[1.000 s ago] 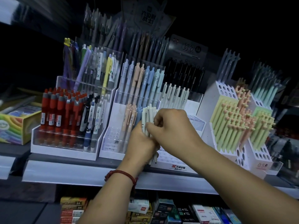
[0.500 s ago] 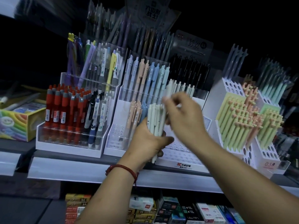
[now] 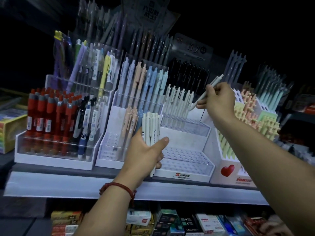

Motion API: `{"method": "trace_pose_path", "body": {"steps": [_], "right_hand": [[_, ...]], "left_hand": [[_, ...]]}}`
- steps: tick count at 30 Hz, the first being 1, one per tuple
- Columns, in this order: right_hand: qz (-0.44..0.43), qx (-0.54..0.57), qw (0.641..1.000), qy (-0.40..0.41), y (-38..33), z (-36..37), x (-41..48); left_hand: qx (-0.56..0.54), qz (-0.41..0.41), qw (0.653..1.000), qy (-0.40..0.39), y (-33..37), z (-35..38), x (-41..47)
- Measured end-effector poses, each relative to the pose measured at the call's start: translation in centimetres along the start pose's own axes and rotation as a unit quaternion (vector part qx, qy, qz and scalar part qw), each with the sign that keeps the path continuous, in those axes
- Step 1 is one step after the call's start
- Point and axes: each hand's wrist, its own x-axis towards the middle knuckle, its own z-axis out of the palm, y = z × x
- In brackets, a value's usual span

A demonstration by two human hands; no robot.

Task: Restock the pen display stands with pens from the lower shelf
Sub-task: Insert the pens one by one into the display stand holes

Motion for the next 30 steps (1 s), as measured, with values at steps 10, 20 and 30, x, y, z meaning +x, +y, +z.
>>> {"method": "trace_pose_path", "body": {"steps": [10,20,30], "right_hand": [[0.011,-0.119,0.992,-0.042,4.4,0.7,1.7],[0.04,-0.211,0.962,-0.166,4.9,1.5,3.3],[0.067,-0.315,0.928,-0.189,5.2,2.2,4.3]], "left_hand": [[-0.003,0.008,1.0,-0.005,-0.2,0.0,-0.1],[0.006,0.011,1.0,-0.002,-0.4,0.0,0.2],[0.008,0.006,1.0,-0.003,-0.3,0.0,0.1]]}}
